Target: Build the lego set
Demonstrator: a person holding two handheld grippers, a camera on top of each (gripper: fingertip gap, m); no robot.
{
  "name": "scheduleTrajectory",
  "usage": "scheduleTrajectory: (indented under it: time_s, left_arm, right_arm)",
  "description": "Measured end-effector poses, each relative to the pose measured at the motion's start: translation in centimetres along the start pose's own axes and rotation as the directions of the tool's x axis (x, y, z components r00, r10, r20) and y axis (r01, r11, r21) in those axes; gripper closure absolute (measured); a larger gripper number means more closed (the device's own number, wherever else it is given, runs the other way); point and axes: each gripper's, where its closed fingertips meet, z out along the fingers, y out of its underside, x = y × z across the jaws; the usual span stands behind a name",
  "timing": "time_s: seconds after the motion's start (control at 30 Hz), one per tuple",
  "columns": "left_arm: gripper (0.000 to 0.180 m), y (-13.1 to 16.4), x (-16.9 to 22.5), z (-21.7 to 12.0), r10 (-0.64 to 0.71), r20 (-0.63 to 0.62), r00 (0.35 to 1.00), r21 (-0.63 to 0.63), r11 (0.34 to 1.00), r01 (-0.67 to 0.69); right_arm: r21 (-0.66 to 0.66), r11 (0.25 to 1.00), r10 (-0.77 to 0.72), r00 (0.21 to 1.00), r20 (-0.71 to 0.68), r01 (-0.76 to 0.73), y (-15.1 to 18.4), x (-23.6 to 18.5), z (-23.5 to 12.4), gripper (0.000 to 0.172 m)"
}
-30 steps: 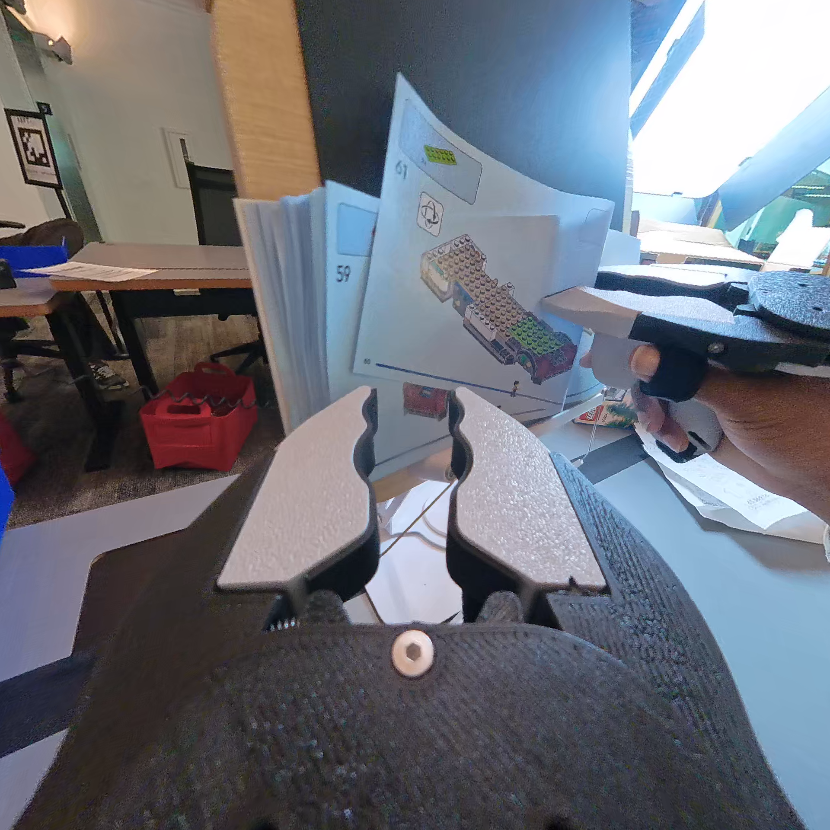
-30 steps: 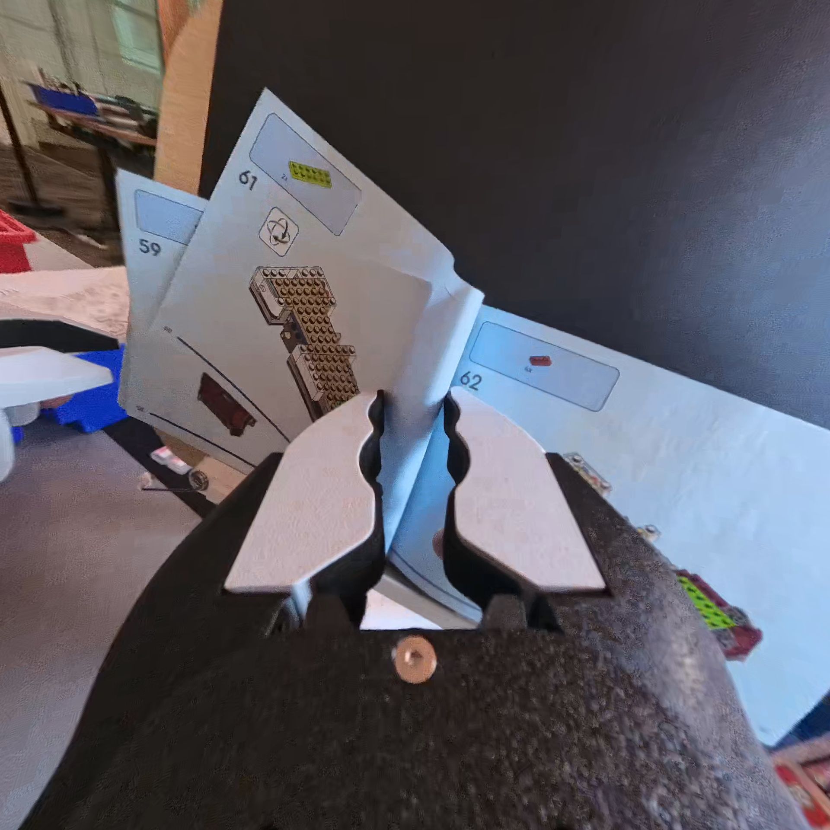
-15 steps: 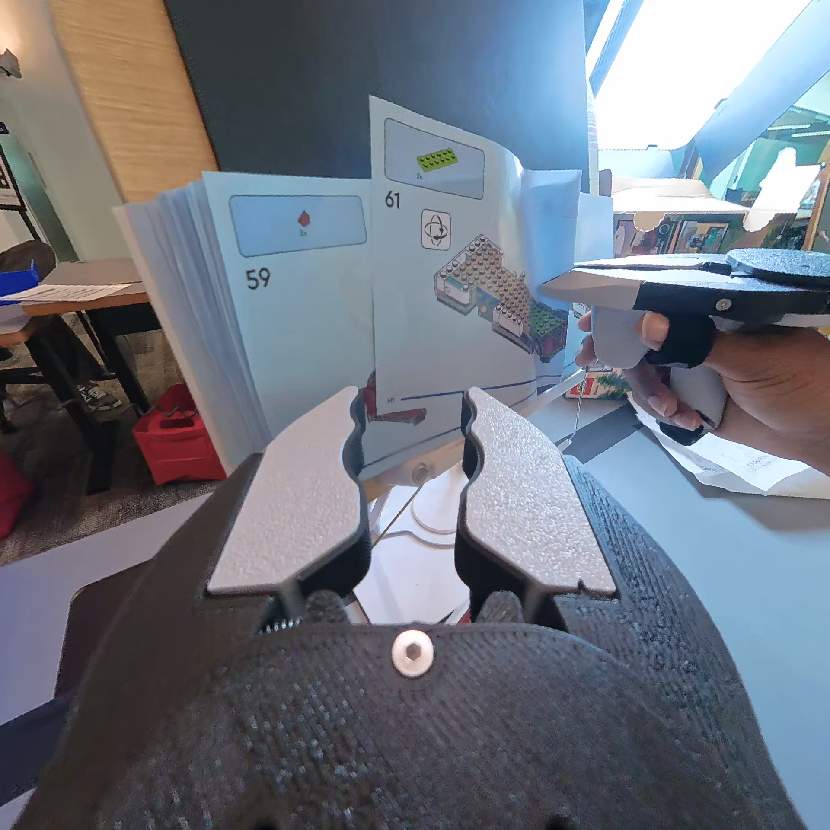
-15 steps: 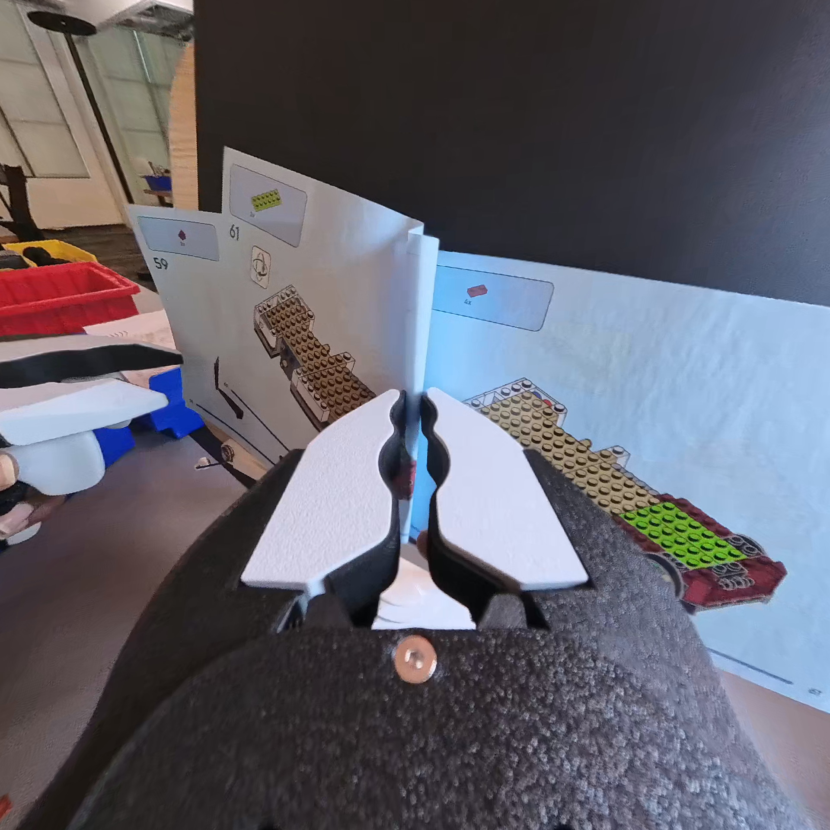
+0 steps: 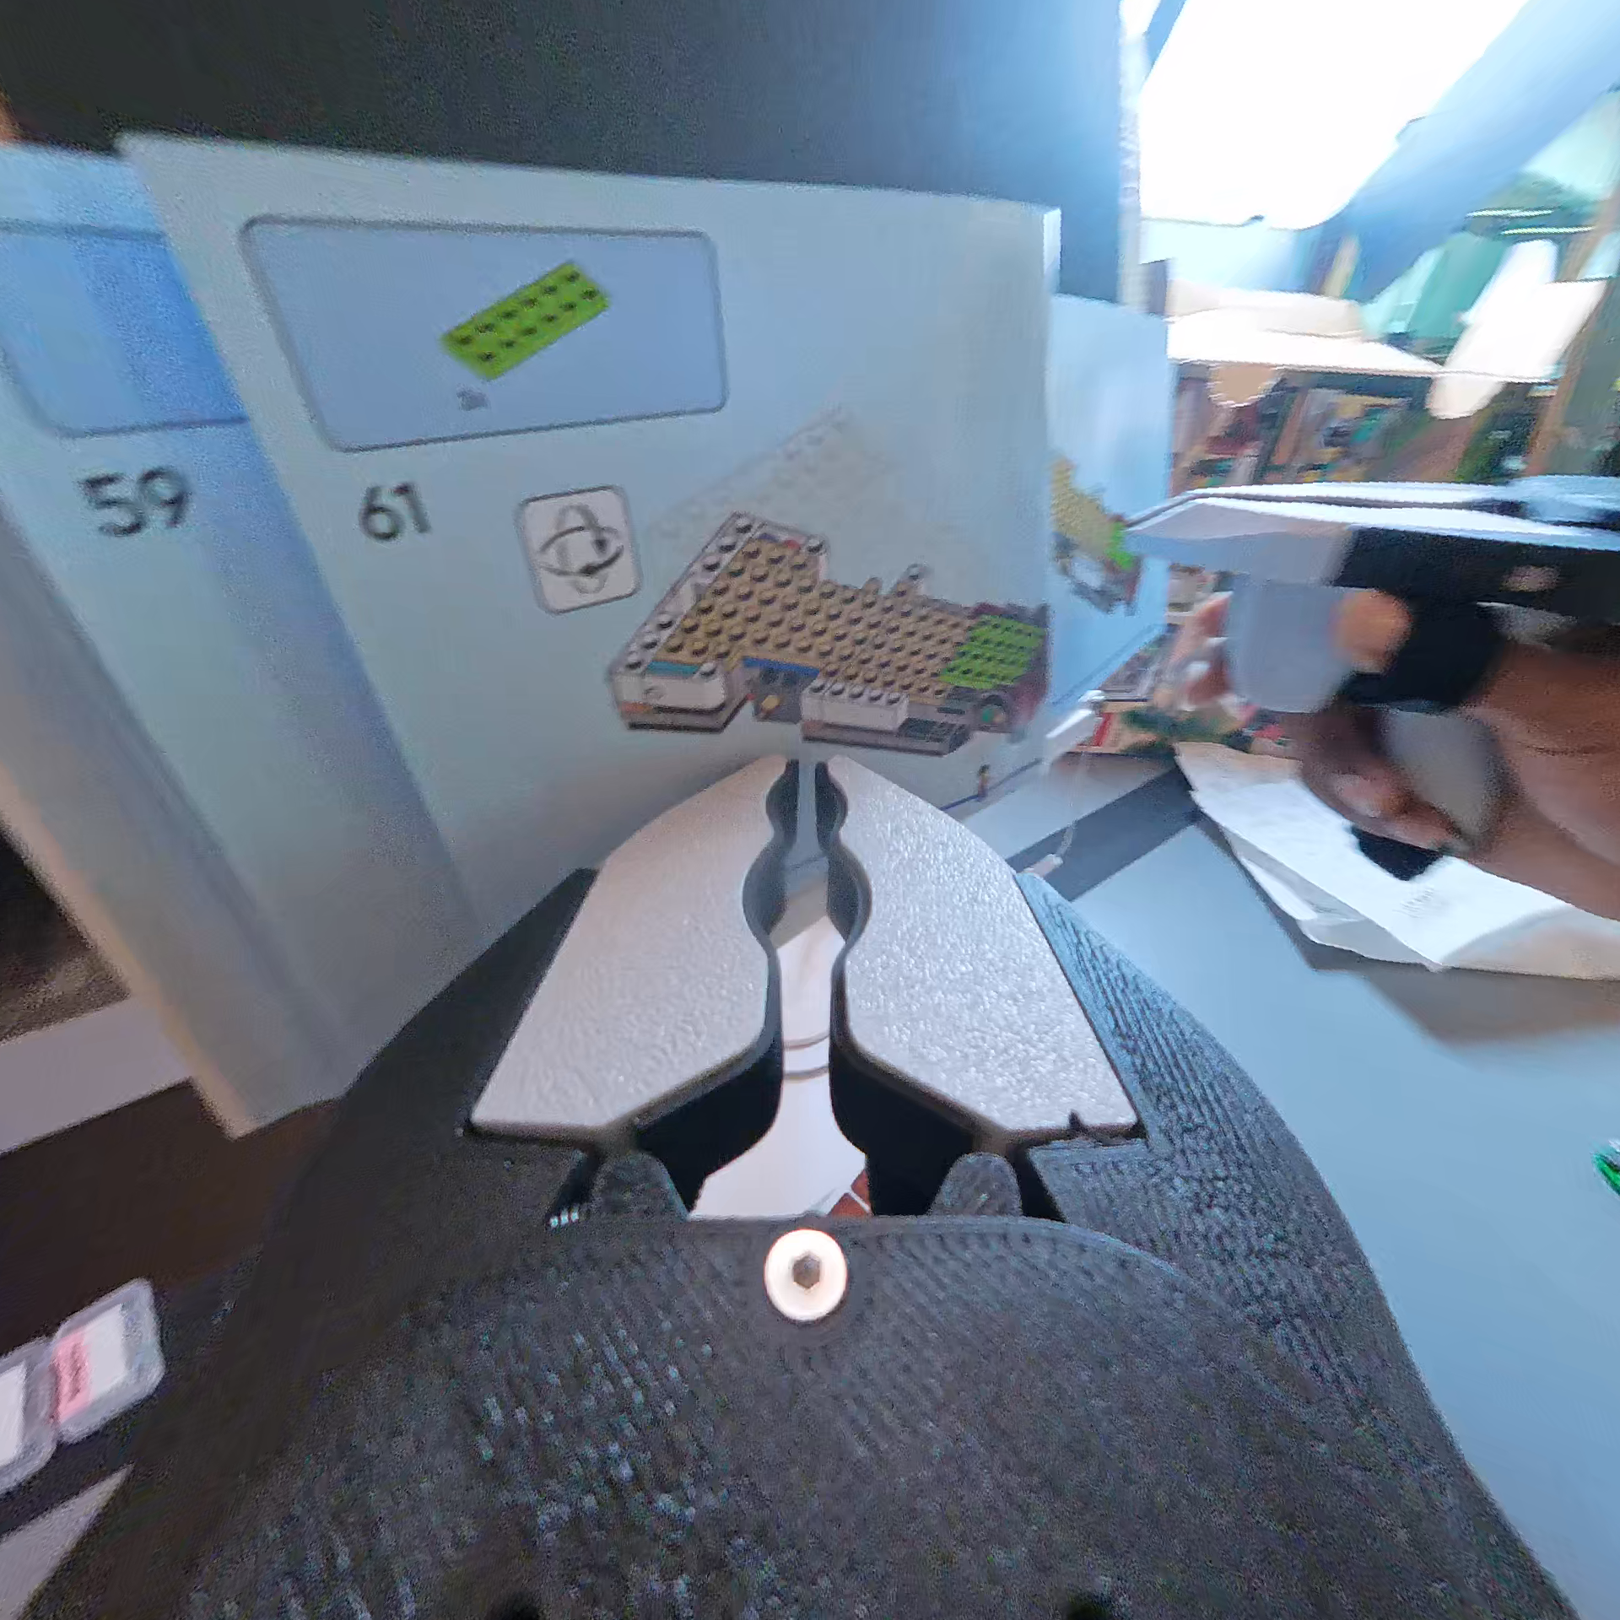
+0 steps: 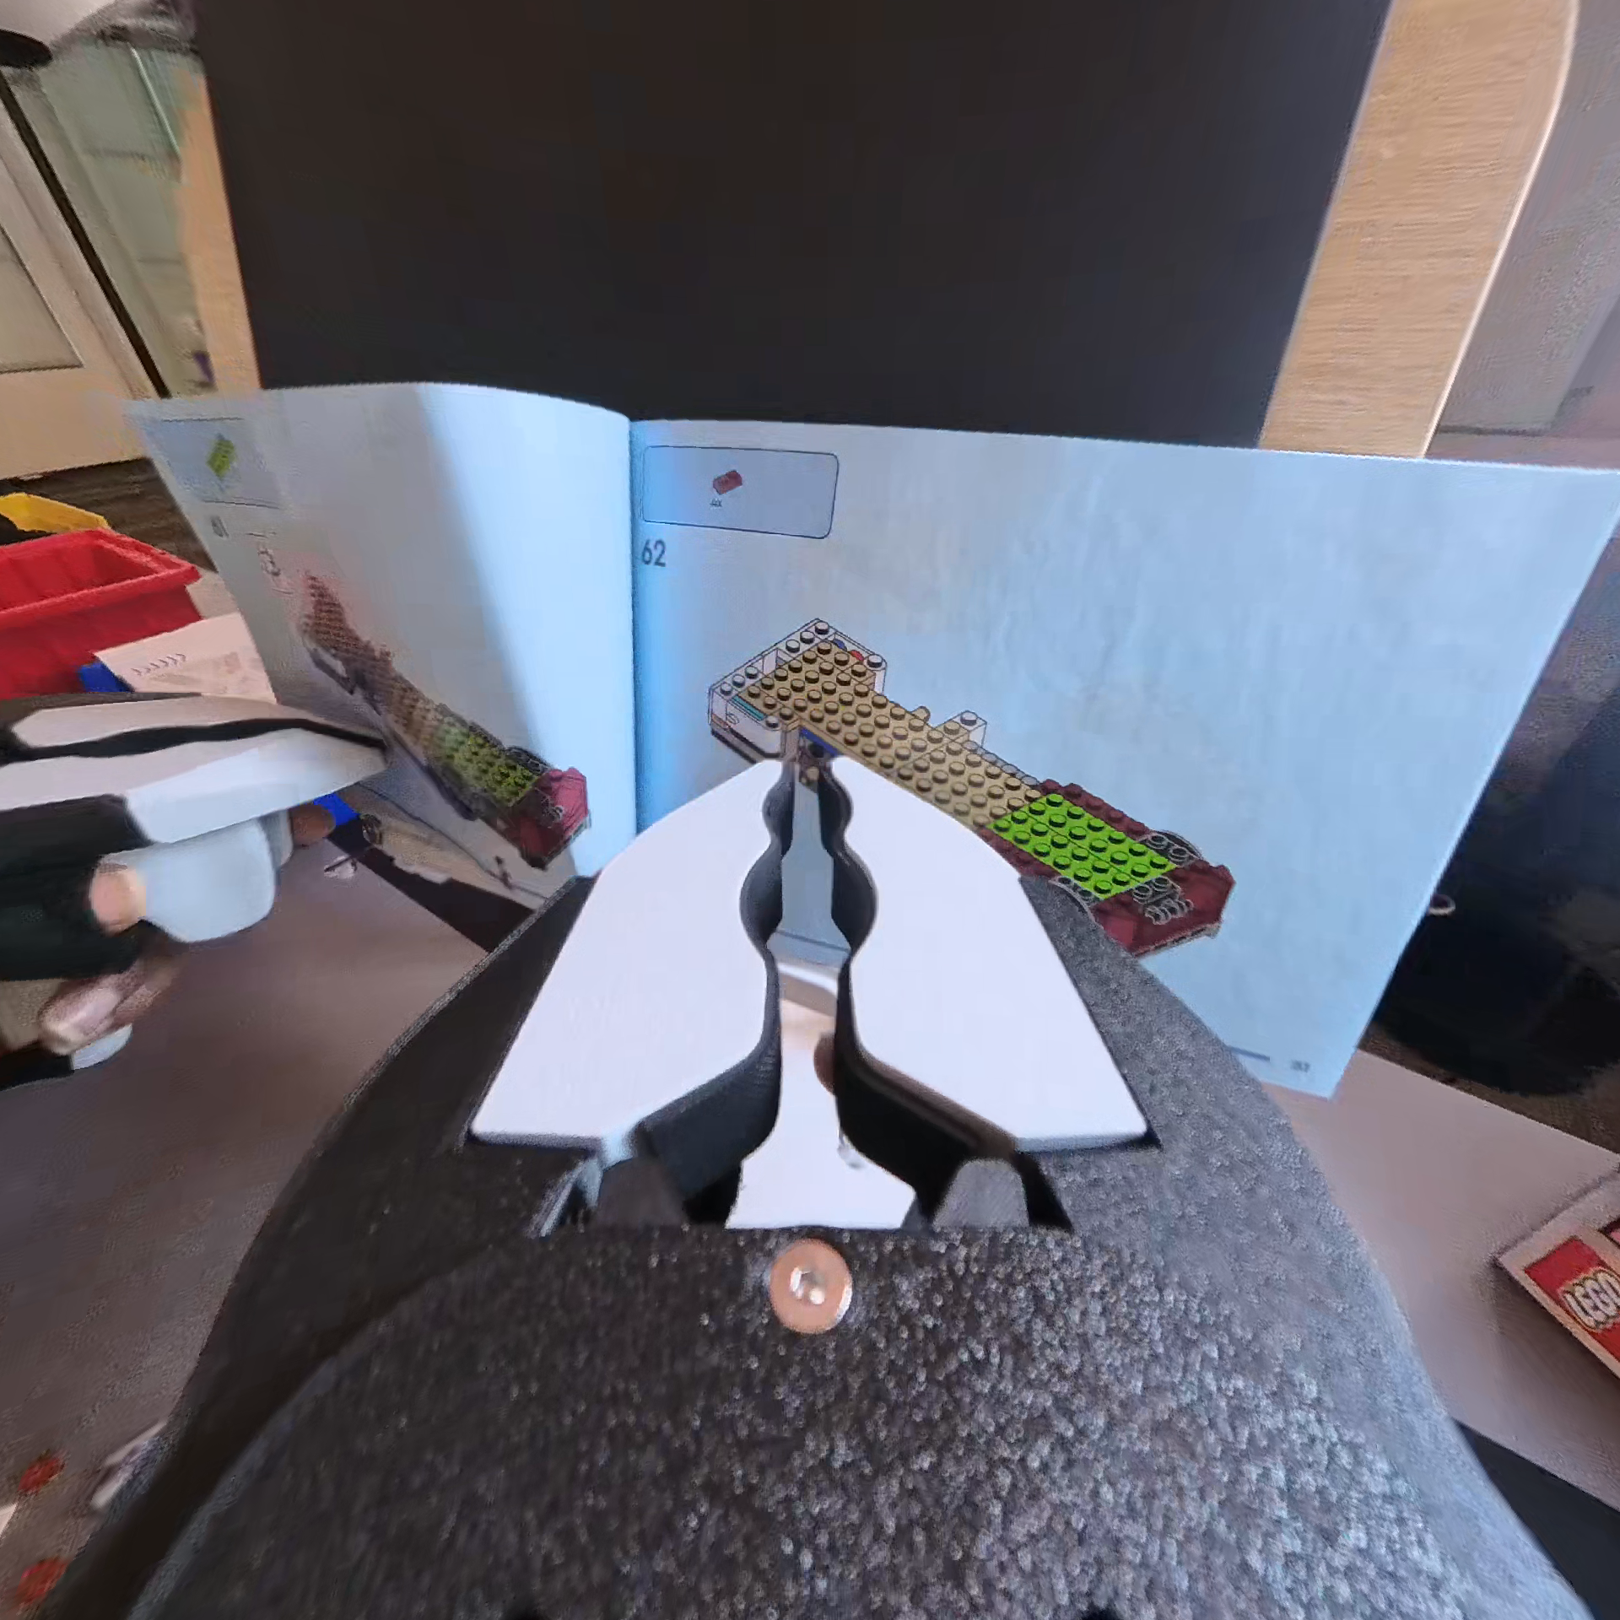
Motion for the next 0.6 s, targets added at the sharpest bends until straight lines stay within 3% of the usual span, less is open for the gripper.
scheduleTrajectory:
  time_s: [0.07, 0.13, 0.23, 0.3, 0.37, 0.43, 0.5, 0.6]
  left_arm:
    - [0.169, 0.1, -0.8, 0.0, -0.057, 0.017, 0.998, 0.012, 0.998, 0.057]
    - [0.161, 0.2, -0.6, 0.3, -0.124, -0.035, 0.992, 0.017, 0.992, 0.124]
    - [0.162, 0.2, -0.3, 0.5, -0.142, -0.062, 0.988, 0.033, 0.989, 0.144]
    - [0.162, 0.3, 0.2, 0.7, -0.128, -0.074, 0.989, 0.025, 0.991, 0.13]
    - [0.159, 0.4, 0.5, 0.6, -0.104, -0.072, 0.992, 0.018, 0.994, 0.106]
    - [0.158, 0.1, 0.1, -0.1, -0.059, -0.043, 0.997, 0.03, 0.998, 0.06]
    - [0.156, -0.8, -1.5, -1.2, -0.025, 0.022, 0.999, 0.063, 0.998, 0.024]
    - [0.147, -2.4, -3.1, -2.2, -0.06, 0.042, 0.997, 0.102, 0.993, 0.055]
  right_arm:
    - [0.027, 0.998, -0.049, 0.999, 0.023, 0.049, -0.5, -1.1, -1.1, 0.162]
    - [0.031, 0.991, -0.134, 0.99, 0.044, 0.133, -0.7, -2.8, -1.5, 0.146]
    - [-0.028, 0.957, -0.287, 0.958, 0.02, 0.287, 0.0, -5.6, 0.0, 0.11]
    - [-0.046, 0.924, -0.382, 0.923, -0.044, 0.38, 0.1, -6.7, 1.9, 0.1]
    - [-0.084, 0.89, -0.456, 0.877, -0.15, 0.448, -0.1, -6.1, 3.6, 0.109]
    - [-0.083, 0.875, -0.484, 0.848, -0.216, 0.477, -0.8, -5.2, 4.0, 0.133]
    - [-0.023, 0.909, -0.411, 0.887, -0.211, 0.416, -1.4, -4.7, 3.3, 0.156]
    - [-0.014, 0.956, -0.292, 0.941, -0.168, 0.294, -0.8, -3.1, 2.8, 0.166]
